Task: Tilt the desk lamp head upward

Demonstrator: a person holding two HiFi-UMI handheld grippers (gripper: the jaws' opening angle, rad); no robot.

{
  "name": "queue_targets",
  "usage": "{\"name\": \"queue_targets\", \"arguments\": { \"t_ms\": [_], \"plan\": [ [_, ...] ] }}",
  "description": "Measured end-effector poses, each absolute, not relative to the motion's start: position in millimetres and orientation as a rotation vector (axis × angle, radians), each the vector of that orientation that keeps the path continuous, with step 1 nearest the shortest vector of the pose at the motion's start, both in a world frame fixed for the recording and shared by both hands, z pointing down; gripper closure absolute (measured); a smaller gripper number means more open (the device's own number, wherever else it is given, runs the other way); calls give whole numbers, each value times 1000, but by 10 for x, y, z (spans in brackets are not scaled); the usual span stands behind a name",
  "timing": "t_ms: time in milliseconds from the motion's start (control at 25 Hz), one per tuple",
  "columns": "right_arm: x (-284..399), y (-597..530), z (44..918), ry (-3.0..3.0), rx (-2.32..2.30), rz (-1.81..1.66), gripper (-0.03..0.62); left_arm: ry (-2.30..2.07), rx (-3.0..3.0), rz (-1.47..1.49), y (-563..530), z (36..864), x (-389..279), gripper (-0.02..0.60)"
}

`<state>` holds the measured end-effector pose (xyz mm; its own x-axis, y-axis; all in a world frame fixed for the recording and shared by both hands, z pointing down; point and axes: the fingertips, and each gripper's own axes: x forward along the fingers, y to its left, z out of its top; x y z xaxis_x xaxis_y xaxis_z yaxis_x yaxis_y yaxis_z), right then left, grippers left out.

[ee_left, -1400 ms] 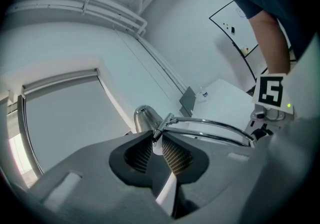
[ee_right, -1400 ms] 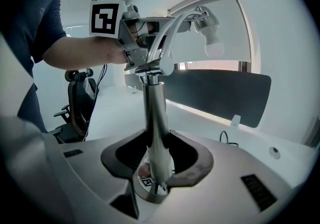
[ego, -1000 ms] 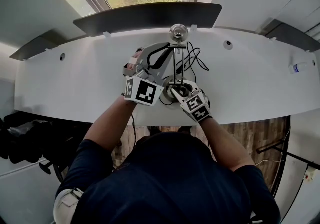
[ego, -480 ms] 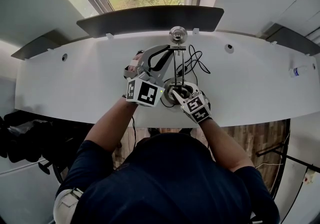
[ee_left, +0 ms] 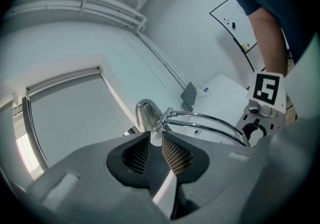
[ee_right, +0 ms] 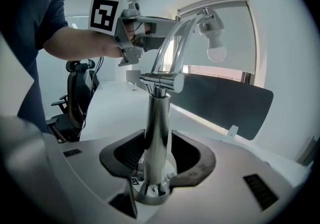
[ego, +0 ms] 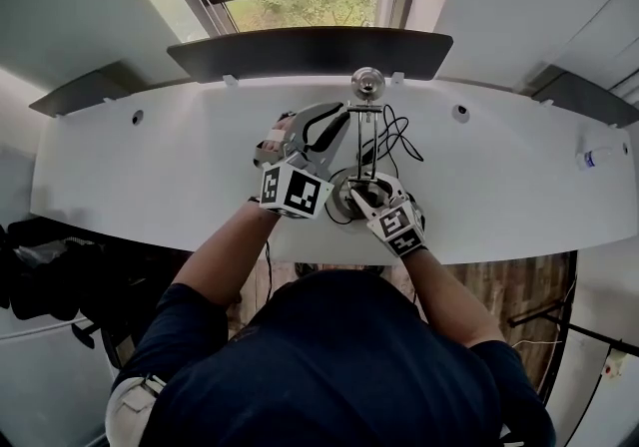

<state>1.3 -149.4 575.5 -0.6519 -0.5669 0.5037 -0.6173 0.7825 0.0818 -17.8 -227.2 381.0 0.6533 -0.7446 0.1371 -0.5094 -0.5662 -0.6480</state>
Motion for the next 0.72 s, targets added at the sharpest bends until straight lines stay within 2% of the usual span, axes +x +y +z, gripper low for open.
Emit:
{"name": "queue_targets", "arguments": {
  "t_ms": [520,720],
  "plan": [
    [234,-1168,5131,-2555,991,206,434,1082,-2582,-357,-1579,3791,-368,520],
    [183,-1037,4739,-2650,1000,223,473,1088,-2708,-232,-1348,3720,-319,528]
  ]
}}
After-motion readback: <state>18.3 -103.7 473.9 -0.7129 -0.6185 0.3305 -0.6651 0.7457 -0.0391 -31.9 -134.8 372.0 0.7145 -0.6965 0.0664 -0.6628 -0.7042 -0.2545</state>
